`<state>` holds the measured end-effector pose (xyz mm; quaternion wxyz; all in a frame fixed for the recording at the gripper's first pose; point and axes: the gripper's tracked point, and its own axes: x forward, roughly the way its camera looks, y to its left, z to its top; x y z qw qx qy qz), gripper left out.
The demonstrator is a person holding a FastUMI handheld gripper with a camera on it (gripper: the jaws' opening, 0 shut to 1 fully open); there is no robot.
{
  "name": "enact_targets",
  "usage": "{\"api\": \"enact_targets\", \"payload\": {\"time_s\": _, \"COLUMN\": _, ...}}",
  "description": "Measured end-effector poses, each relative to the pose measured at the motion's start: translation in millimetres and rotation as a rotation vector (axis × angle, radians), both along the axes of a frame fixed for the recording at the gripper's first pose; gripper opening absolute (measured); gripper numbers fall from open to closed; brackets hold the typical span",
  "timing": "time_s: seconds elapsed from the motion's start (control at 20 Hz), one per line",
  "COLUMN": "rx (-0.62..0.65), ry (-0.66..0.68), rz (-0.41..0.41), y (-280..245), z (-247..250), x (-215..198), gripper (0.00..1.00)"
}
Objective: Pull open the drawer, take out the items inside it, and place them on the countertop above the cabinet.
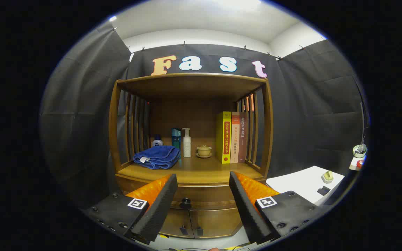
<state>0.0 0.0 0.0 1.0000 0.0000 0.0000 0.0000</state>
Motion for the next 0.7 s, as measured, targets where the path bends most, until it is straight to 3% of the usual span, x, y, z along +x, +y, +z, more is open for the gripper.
{"api": "enact_targets", "payload": {"time_s": 0.7, "rx": -0.012, "ry": 0.004, "rz": 0.003, "y": 2.2, "z": -0.8, "x": -0.1, "gripper": 0.98}}
